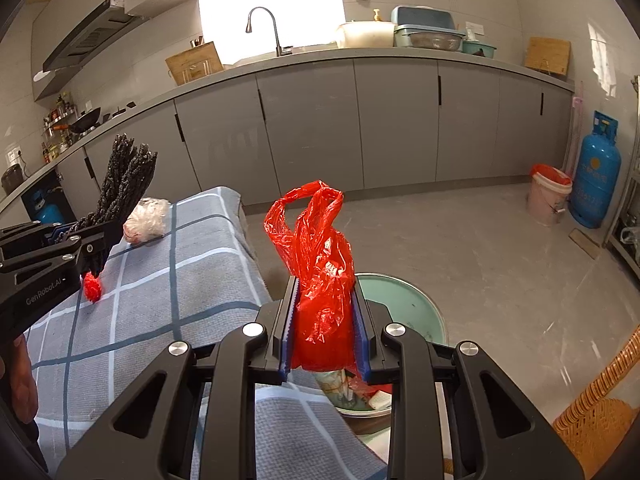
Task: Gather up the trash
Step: 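Carry the red bag with the right tool over the basin while the left tool carries the scouring pad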
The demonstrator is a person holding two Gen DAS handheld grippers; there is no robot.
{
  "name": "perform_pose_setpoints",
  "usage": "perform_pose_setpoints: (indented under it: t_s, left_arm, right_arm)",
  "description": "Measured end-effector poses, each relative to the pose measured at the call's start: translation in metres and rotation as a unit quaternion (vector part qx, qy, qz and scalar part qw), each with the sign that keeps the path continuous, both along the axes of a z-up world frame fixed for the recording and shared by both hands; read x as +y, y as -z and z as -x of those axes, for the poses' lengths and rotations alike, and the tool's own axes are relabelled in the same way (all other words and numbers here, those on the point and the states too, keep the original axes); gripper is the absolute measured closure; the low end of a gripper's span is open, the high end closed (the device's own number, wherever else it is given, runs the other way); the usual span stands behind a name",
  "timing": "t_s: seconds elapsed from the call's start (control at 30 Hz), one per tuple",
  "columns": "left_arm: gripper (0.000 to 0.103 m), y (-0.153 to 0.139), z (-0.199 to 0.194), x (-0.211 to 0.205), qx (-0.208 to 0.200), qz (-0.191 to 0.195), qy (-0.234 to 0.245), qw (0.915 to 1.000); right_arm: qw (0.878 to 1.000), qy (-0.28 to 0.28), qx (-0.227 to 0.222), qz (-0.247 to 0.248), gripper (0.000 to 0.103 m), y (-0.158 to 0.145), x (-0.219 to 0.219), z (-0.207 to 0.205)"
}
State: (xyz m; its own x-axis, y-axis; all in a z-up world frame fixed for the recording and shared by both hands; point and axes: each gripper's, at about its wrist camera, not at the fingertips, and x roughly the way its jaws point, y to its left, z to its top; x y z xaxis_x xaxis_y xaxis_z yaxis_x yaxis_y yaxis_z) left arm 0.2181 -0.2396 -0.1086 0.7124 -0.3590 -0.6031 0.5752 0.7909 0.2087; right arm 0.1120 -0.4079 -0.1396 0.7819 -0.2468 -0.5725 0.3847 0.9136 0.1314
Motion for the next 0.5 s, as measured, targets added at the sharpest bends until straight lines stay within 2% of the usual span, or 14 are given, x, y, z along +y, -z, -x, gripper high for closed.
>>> perform_pose_setpoints:
  t_s: [0.5]
  left_arm:
    - [0.081,0.014,0.004,-0.047,0.013,-0.012,0.041,0.9990]
  right_arm:
    - [0.999,0.037,0.005,-0.004,0.077,0.006,-0.037,0.011]
